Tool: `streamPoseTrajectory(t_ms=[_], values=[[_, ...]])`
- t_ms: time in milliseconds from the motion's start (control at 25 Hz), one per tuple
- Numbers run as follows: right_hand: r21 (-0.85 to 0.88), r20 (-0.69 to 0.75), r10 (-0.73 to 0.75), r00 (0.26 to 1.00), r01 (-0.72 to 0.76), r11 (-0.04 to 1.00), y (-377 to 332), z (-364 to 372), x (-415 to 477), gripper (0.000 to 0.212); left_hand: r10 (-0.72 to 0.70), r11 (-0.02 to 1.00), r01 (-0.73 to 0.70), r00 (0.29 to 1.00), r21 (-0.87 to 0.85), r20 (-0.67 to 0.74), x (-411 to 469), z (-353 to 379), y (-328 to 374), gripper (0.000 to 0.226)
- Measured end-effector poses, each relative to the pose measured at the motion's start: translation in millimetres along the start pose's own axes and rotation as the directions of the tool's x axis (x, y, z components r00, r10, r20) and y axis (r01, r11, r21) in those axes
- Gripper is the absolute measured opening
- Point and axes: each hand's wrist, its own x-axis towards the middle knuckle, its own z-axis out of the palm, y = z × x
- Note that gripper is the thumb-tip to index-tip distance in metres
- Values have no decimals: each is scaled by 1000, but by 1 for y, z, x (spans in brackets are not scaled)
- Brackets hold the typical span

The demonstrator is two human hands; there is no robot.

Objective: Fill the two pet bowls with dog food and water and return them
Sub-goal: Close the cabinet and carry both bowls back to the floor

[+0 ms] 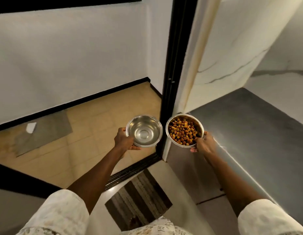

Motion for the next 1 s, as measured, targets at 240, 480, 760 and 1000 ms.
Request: streamPoseTrajectory(t_ms=[240, 480, 760, 1000], values=[[15, 140, 31, 990, -33, 999, -59, 145, 34, 38, -65, 995, 51, 983, -83, -171, 74, -102, 12, 61], [24, 265, -6, 964, 0, 1000, -119, 278, 106, 44, -158, 977, 98, 930, -190, -332, 170, -168, 23, 63], [-39, 402, 13, 916, 3, 999, -209, 421, 209, 45, -240, 944, 89, 847, -319, -474, 293, -221, 68, 63], [-125, 477, 78, 875, -21, 992, -266, 533, 277, 53, -298, 923, 95, 789, -373, -537, 408, -266, 92, 63]])
